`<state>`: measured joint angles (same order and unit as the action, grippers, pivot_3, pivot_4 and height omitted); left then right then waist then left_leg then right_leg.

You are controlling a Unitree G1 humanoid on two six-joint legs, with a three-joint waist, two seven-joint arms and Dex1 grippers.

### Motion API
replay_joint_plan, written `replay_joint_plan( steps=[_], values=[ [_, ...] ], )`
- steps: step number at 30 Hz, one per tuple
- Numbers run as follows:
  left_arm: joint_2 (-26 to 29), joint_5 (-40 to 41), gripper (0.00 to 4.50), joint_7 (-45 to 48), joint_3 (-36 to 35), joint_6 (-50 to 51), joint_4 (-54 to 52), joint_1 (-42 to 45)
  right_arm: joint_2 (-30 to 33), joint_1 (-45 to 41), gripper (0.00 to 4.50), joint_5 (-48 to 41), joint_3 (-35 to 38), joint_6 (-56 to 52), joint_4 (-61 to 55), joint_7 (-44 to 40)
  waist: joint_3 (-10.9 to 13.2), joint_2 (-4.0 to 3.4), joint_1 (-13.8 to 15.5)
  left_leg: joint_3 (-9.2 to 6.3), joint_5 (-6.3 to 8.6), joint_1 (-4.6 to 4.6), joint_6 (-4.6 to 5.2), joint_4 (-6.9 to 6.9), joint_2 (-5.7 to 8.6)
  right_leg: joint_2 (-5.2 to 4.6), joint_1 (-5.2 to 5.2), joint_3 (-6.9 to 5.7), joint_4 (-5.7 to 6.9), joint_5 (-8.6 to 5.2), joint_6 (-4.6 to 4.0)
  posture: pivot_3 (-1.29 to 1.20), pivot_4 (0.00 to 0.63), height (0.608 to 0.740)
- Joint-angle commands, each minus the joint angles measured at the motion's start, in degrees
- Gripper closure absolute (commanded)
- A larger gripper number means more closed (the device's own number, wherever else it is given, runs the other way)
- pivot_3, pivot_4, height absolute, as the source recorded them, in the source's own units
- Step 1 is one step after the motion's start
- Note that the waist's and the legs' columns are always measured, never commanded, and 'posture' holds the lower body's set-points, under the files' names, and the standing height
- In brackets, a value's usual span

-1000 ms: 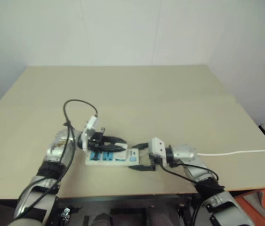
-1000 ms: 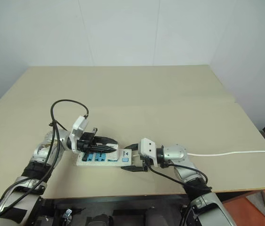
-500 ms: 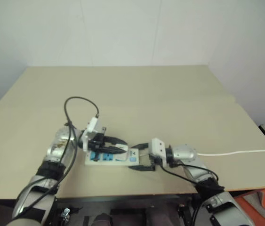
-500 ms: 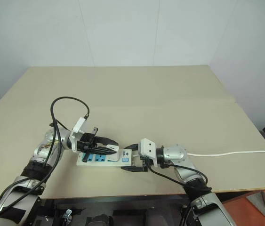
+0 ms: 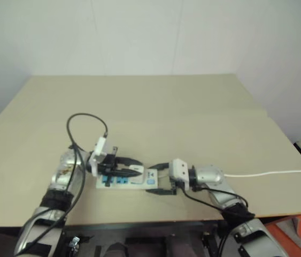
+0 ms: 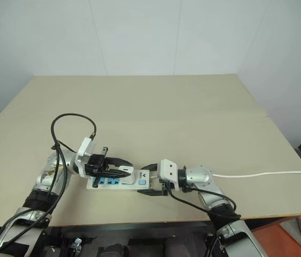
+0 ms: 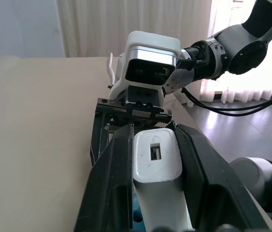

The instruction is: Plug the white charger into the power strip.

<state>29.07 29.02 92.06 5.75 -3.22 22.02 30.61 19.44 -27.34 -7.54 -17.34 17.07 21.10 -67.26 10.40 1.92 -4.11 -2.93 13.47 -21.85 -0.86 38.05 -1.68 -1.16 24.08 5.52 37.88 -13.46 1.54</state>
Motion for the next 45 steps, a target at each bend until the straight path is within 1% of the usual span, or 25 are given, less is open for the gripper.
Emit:
replay_joint_plan(
  steps=[1,6,10,13,14,18,20,28,35,45],
  values=[
    [0.45,-4.09,3.5,-0.63,0.95,-2.23,0.86,-2.31,0.12,0.58,1.07,0.08,0.17,1.7,-0.25,-0.06,-0.03,0.0,0.02,0.0,0.0,0.0,0.0,0.0,0.0,0.0,0.0,0.0,-0.01,0.0,0.0,0.0,0.15,0.74],
    [-0.15,-5.05,3.5,-2.17,1.1,-4.02,1.78,-1.74,0.0,0.68,1.07,0.2,-0.02,1.32,-0.42,0.14,-0.19,0.01,0.1,0.0,0.0,0.06,0.0,0.0,0.01,0.0,-0.07,0.0,-0.02,0.0,0.0,0.0,0.15,0.74],
    [-0.21,-7.32,3.5,-2.39,1.9,-7.03,4.3,-0.53,0.23,0.52,1.07,-0.24,-0.42,-1.8,-1.14,-0.48,-0.28,-0.01,0.14,0.0,0.0,0.18,0.0,0.0,0.01,0.0,-0.2,0.0,-0.04,-0.06,0.1,0.0,0.15,0.74],
    [-0.1,-8.08,3.5,-1.61,2.42,-8.29,6.09,0.46,0.41,0.52,1.07,-0.28,-0.48,-3.23,-1.76,-0.49,-0.29,-0.03,0.13,0.0,0.0,0.65,0.0,-0.13,0.01,0.0,-0.72,-0.01,-0.24,-0.22,0.35,0.0,0.15,0.74],
    [-0.2,-8.11,3.5,-1.36,2.41,-8.52,6.58,0.66,0.59,0.42,1.07,-0.52,-0.6,-4.86,-2.28,-0.84,-0.3,-0.02,0.13,-0.01,0.0,0.78,0.0,-0.18,0.0,0.0,-0.91,-0.03,-0.33,-0.25,0.39,0.0,0.15,0.74],
    [-0.42,-8.93,3.5,-0.9,2.59,-10.17,8.93,1.5,1.39,-0.57,1.07,-2.93,-0.83,-15.15,-5.18,-2.82,-0.33,-0.07,0.16,-0.02,0.0,0.77,0.0,-0.19,0.0,0.0,-0.91,-0.04,-0.37,-0.29,0.38,0.0,0.15,0.74],
    [-0.57,-9.15,3.5,-0.98,2.59,-10.7,10.2,1.99,1.52,-0.71,1.07,-3.26,-0.74,-16.79,-6.1,-2.85,-0.33,-0.07,0.2,-0.04,0.01,0.74,0.01,-0.19,0.0,0.0,-0.89,-0.05,-0.37,-0.3,0.37,0.0,0.15,0.74],
    [-1.14,-9.65,3.5,-1.71,2.68,-12.66,12.85,1.15,1.73,-0.39,1.07,-2.55,-0.65,-17.03,-7.47,-2.08,-0.43,-0.16,0.49,-0.03,0.01,0.74,0.01,-0.19,0.01,-0.02,-0.91,-0.06,-0.38,-0.31,0.39,0.0,0.15,0.74],
    [-0.74,-10.79,3.5,-1.88,3.14,-14.11,14.94,-0.76,1.6,-0.53,1.07,-2.18,-0.71,-16.46,-7.17,-2.11,-0.78,-0.45,0.49,-0.02,0.01,0.76,0.01,-0.19,0.01,-0.01,-0.93,-0.05,-0.4,-0.32,0.41,0.0,0.15,0.74],
    [-0.9,-10.21,3.5,-3.21,2.59,-13.09,15.64,-0.4,1.39,-0.45,1.07,-1.35,-0.74,-16.01,-6.73,-2.03,-1.04,-0.67,0.47,-0.02,0.01,0.77,0.01,-0.19,0.01,-0.01,-0.95,-0.05,-0.43,-0.33,0.42,0.0,0.15,0.74]
  ],
)
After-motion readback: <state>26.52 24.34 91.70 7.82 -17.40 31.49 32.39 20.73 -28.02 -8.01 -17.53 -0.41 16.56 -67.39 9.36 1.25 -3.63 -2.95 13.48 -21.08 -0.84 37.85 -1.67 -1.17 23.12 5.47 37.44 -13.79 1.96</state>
